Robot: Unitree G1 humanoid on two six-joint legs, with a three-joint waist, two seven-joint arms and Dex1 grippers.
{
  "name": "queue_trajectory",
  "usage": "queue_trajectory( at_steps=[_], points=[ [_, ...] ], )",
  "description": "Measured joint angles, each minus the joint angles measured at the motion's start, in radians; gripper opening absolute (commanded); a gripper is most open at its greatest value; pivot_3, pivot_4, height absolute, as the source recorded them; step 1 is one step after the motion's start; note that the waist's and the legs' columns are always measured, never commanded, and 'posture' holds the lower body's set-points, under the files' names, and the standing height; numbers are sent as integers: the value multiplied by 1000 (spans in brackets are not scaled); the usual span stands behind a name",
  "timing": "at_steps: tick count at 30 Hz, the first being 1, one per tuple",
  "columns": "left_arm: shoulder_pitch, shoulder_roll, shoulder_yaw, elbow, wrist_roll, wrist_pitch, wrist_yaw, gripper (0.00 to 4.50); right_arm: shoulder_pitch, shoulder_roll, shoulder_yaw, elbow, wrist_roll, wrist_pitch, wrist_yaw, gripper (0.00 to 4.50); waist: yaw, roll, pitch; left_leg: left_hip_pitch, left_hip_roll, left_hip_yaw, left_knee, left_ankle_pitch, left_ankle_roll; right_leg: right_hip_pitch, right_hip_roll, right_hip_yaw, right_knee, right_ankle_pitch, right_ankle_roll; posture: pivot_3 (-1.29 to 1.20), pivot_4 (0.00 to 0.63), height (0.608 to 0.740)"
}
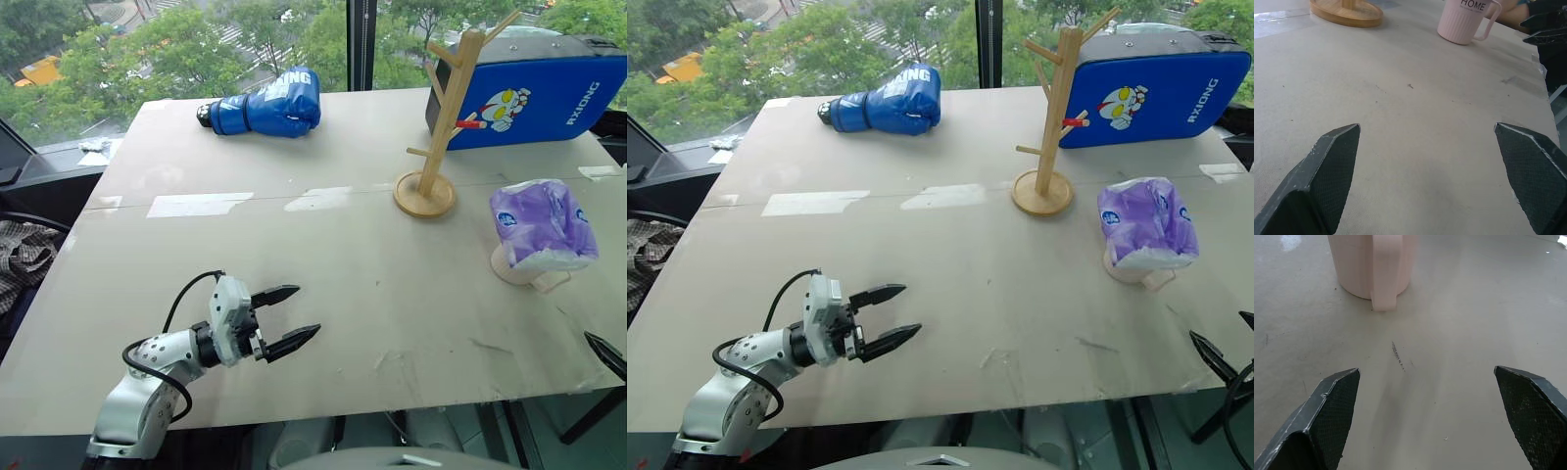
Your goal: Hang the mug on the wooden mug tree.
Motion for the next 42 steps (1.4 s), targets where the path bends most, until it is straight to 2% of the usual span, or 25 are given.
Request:
queue_trajectory(
  at_steps=[3, 6, 9, 17, 21, 24, 28, 32, 33, 35, 38, 41, 42],
  points=[
    [-12, -10, 0, 6, -1, -6, -7, 4500, -16, 0, 0, -7, 0, 0, -11, 4442, 0, 0, 0, 0, 0, 0, 0, 0, 0, 0, 0, 0, 0, 0, 0, 0, 150, 740],
    [-93, -22, -10, 9, -25, -15, -40, 4500, -50, 3, -3, -145, 17, 48, -78, 4442, -1, 2, 0, 0, 0, 0, 0, -1, -2, 0, 0, 0, 0, 0, 0, 0, 150, 740],
    [-173, -12, -24, -35, -39, -11, -70, 4500, -57, -51, -35, -313, 122, 152, -85, 4442, 0, 2, 0, 0, 0, 0, 0, 2, -3, 0, 0, 0, 0, 0, 0, 0, 150, 740],
    [-255, 20, -69, -110, -98, 47, -110, 4500, -74, -136, -86, -526, 98, 249, -134, 4442, 0, 0, 1, -2, 0, -1, 0, 2, -3, 0, 1, -3, -3, 0, 0, 0, 150, 740],
    [-207, 23, -71, -139, -106, 45, -115, 4500, -86, -187, -64, -563, -17, 256, -151, 4442, -2, 0, 1, -2, 0, -1, 0, 2, -3, 0, 1, -2, -3, 0, 0, 0, 150, 740],
    [-155, 27, -73, -143, -109, 29, -134, 4500, -100, -241, 39, -547, -189, 193, -152, 4442, -1, -1, 2, -1, 0, -1, 1, 2, -3, 0, 1, -3, -3, 0, 0, 0, 150, 740],
    [-104, 33, -72, -171, -111, 13, -149, 4500, -164, -268, 156, -479, -332, 113, -157, 4442, -1, -2, 2, -1, 0, -1, 1, 2, -3, 1, 0, -3, -3, 0, 0, 0, 150, 740],
    [-54, 38, -66, -209, -115, -4, -155, 4500, -242, -273, 237, -387, -404, 78, -166, 4442, -1, -3, 3, -2, 0, -1, 0, 2, -3, 0, 0, -3, -3, 0, 0, 0, 150, 740],
    [-44, 38, -66, -219, -117, -8, -156, 4500, -261, -272, 249, -366, -412, 76, -168, 3923, -1, -4, 4, -2, 0, -1, 0, 2, -3, 0, 0, -3, -3, 0, 0, 0, 150, 740],
    [-20, 38, -55, -248, -137, -10, -151, 4500, -294, -272, 268, -335, -436, 70, -172, 3200, -1, -4, 4, -2, 0, -1, 0, 2, -3, 0, 0, -3, -4, 0, 0, 0, 150, 740],
    [15, 39, -46, -298, -154, -11, -136, 4500, -313, -267, 274, -324, -453, 54, -171, 1636, 1, -4, 4, -2, 0, -1, 0, 2, -3, 1, 0, -3, -4, 0, 0, 0, 150, 740],
    [32, 39, -46, -321, -154, -11, -125, 4500, -332, -250, 274, -325, -455, 54, -171, 274, 1, -4, 4, -2, 0, -1, 0, 2, -3, 1, 0, -3, -4, 0, 0, 0, 150, 740],
    [34, 39, -46, -332, -154, -11, -118, 4500, -336, -245, 274, -326, -453, 60, -169, 70, 1, -5, 4, -2, 0, -1, 0, 2, -3, 1, 0, -3, -4, 0, 0, 0, 150, 740]
  ],
)
